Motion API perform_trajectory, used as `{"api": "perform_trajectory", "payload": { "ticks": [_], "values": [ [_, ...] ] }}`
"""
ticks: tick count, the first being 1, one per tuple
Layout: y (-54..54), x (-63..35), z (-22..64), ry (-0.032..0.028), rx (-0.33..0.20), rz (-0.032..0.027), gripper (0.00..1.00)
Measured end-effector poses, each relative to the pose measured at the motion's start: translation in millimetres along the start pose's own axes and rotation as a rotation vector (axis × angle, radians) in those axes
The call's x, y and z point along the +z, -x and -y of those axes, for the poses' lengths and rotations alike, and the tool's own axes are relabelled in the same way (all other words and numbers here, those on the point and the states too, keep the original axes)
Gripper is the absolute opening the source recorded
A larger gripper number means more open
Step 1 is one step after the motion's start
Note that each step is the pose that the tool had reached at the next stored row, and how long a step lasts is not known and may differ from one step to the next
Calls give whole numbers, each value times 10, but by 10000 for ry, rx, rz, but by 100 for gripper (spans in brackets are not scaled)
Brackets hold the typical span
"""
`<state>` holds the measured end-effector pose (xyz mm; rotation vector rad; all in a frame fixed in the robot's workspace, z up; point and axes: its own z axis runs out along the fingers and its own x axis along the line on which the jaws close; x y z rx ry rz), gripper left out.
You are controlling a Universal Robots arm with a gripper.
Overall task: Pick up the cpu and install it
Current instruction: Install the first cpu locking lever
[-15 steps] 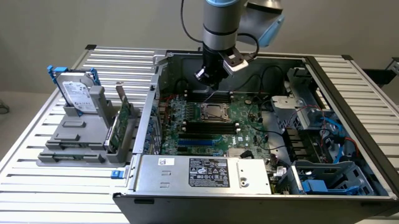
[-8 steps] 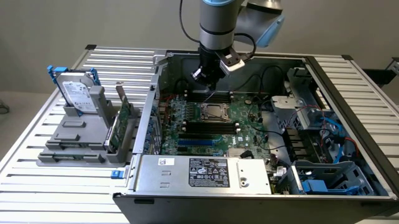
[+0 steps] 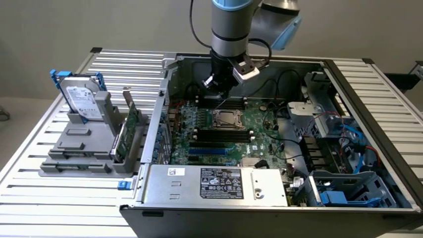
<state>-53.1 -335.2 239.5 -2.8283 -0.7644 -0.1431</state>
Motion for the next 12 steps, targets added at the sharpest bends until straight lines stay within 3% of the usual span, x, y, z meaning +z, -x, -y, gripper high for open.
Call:
{"api": "perform_trajectory", "payload": {
  "ticks": [4, 12],
  "values": [
    [41, 40, 3, -46, -33, 81, 11],
    [153, 176, 32, -87, -295, 130, 11]
  ]
}}
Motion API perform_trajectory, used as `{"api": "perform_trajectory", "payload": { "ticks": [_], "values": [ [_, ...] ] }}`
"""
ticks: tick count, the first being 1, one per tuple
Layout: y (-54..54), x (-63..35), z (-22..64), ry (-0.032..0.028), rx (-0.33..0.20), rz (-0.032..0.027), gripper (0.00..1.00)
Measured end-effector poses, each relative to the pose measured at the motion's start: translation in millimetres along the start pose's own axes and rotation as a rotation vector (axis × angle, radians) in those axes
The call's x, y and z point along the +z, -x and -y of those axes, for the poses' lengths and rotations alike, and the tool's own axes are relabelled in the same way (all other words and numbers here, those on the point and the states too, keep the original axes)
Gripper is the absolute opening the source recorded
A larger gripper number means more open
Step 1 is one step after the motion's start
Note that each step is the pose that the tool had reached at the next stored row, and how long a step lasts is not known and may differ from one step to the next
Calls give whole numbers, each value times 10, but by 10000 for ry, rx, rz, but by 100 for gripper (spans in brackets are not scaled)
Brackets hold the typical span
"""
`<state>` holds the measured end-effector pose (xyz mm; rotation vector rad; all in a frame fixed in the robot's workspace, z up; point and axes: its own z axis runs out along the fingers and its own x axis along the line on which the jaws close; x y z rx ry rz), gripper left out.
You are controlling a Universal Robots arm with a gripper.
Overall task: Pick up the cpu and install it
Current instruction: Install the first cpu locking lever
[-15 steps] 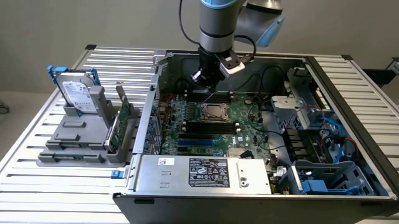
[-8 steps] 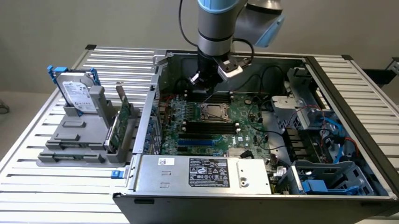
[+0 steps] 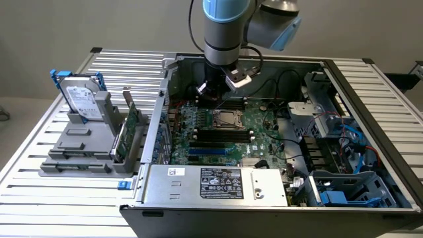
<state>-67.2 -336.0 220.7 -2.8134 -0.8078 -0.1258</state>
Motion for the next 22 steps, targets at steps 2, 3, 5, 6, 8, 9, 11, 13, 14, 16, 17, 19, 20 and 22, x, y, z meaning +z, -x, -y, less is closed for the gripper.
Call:
{"api": "perform_trajectory", "payload": {
  "ticks": [2, 3, 5, 6, 8, 9, 11, 13, 14, 16, 17, 19, 20, 22],
  "values": [
    [0, 27, 3, -13, -103, 17, 11],
    [-2, 39, 6, -17, -145, 23, 11],
    [-7, 61, 15, -23, -212, 31, 11],
    [-10, 70, 19, -28, -239, 34, 11],
    [-12, 80, 24, -33, -284, 42, 11],
    [-12, 81, 24, -34, -294, 46, 11],
    [-12, 87, 23, -35, -301, 42, 11],
    [-13, 97, 20, -24, -307, 22, 11],
    [-13, 103, 18, -17, -309, 15, 11],
    [-13, 119, 14, 3, -317, -17, 11],
    [-13, 126, 11, 18, -324, -38, 11],
    [-14, 141, 7, 48, -336, -86, 11],
    [-14, 148, 5, 65, -344, -111, 11],
    [-16, 160, 1, 90, -354, -151, 11]
  ]
}}
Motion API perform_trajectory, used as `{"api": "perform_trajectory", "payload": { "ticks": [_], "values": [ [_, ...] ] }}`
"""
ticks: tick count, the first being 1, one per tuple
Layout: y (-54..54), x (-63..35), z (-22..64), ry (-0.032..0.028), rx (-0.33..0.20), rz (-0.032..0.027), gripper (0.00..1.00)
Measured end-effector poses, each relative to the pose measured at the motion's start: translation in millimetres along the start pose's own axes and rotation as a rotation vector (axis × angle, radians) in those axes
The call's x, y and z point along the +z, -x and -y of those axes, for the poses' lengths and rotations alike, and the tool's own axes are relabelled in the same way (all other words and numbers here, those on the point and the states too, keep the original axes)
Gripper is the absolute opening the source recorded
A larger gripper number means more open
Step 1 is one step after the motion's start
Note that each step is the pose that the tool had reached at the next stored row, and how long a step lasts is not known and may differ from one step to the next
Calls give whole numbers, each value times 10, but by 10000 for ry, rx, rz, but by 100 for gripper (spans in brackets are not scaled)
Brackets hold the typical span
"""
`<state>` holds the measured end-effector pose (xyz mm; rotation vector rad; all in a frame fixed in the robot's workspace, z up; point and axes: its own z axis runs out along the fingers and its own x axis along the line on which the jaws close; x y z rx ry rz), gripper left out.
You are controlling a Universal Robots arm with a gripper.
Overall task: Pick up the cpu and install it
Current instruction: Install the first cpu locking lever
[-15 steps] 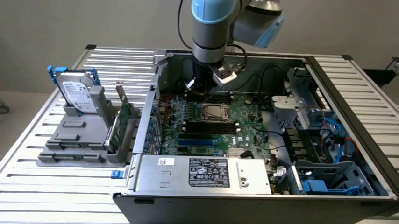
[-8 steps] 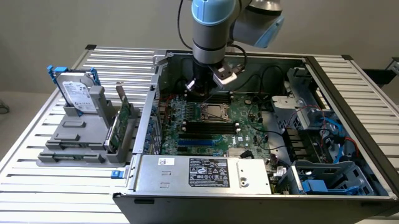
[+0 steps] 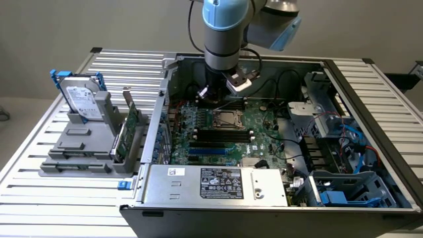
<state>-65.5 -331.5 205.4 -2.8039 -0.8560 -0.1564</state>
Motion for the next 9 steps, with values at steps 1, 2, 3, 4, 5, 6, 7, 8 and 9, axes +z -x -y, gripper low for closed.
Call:
{"api": "perform_trajectory", "payload": {
  "ticks": [1, 2, 3, 4, 5, 6, 7, 8, 9],
  "values": [
    [-1, 5, -2, 12, -4, -16, 11],
    [-2, 10, -4, 24, -8, -33, 11],
    [-4, 15, -6, 35, -13, -50, 11],
    [-5, 19, -8, 46, -17, -65, 11],
    [-7, 23, -11, 55, -22, -79, 11],
    [-8, 27, -13, 66, -25, -92, 11],
    [-10, 31, -15, 76, -29, -105, 11],
    [-11, 35, -17, 86, -33, -118, 11],
    [-13, 39, -19, 94, -37, -129, 11]
  ]
}}
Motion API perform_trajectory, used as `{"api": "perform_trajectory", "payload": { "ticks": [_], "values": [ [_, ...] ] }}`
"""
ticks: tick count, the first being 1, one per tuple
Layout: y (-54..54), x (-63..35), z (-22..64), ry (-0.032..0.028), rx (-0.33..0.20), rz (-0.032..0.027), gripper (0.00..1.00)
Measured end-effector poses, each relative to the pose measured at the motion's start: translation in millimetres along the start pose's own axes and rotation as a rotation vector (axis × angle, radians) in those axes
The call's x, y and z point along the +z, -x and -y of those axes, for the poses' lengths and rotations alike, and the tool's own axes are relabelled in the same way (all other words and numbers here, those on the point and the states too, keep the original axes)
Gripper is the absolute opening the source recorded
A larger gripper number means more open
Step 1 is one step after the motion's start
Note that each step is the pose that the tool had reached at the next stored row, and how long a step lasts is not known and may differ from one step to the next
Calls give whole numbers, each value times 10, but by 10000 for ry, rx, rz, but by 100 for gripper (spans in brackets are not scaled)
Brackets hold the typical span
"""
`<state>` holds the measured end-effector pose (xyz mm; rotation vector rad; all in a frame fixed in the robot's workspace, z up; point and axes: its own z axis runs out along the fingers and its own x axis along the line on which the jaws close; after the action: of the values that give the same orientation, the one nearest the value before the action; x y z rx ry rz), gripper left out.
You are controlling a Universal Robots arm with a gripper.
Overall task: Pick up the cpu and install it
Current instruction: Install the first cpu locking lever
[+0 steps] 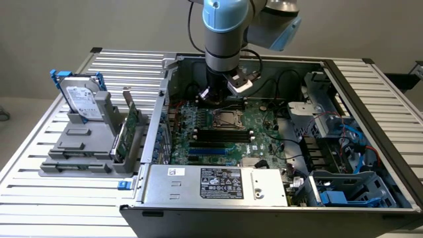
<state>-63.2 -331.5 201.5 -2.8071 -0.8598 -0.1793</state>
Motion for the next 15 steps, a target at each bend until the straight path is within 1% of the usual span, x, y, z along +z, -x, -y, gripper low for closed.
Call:
{"api": "perform_trajectory", "payload": {
  "ticks": [7, 15],
  "values": [
    [-12, 23, -15, 52, -19, -55, 11],
    [-34, 39, -34, 75, -26, -79, 11]
  ]
}}
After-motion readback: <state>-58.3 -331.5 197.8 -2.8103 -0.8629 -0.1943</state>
